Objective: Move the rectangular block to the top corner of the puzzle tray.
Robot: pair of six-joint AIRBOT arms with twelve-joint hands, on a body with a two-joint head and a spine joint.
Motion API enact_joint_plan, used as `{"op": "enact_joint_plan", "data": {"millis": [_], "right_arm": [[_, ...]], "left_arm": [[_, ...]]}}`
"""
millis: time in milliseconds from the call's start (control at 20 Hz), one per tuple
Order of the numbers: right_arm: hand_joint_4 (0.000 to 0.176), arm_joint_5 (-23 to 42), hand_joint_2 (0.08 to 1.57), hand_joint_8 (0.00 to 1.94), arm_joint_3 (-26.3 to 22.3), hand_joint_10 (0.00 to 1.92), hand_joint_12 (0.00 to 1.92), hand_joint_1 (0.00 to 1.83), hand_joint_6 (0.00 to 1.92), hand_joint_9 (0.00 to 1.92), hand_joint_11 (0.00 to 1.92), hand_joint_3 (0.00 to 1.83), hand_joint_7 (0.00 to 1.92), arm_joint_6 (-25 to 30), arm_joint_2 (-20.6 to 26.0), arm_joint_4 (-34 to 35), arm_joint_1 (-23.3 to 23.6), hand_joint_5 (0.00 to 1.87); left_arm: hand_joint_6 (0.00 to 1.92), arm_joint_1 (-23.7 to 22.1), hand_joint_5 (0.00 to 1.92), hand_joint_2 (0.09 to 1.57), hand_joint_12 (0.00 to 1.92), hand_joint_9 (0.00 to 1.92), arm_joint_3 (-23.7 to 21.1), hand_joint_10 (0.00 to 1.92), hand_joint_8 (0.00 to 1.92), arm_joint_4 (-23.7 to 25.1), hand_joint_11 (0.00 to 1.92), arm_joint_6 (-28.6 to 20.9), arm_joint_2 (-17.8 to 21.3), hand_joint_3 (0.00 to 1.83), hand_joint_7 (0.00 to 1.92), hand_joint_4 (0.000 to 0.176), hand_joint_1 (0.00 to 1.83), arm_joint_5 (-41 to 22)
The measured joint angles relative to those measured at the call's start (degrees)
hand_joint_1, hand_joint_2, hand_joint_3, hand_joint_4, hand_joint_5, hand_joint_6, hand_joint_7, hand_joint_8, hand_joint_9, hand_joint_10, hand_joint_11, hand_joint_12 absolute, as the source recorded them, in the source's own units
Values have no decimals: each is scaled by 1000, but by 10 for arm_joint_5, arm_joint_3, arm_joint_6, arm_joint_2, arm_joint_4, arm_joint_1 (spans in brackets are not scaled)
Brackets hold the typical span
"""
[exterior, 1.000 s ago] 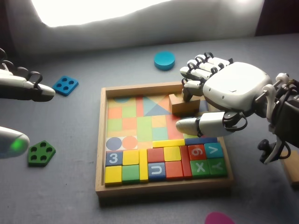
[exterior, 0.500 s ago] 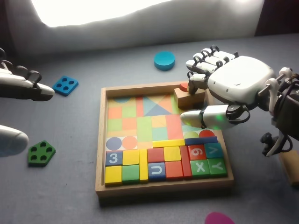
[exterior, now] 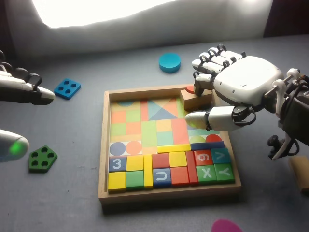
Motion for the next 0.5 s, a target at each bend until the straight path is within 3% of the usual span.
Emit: {"op": "enact_joint_plan", "data": {"millis": [100,200,500], "right_arm": [[0,-4,1127,0,1,0,0,0,726,0,0,4,0,0,-1,1,5,420],[0,-16,1126,3,2,0,0,0,773,0,0,3,8,0,-1,4,13,399],[0,-34,1126,4,2,0,0,0,704,0,0,1,47,4,0,8,25,463]], "left_arm": [[1,0,224,1287,836,336,0,0,0,0,0,0,0,2,288,34,1,0],[4,0,215,1279,837,314,0,2,4,0,0,0,0,0,270,43,1,0],[2,0,213,1274,895,341,0,6,3,0,0,0,0,0,307,39,0,0]]}}
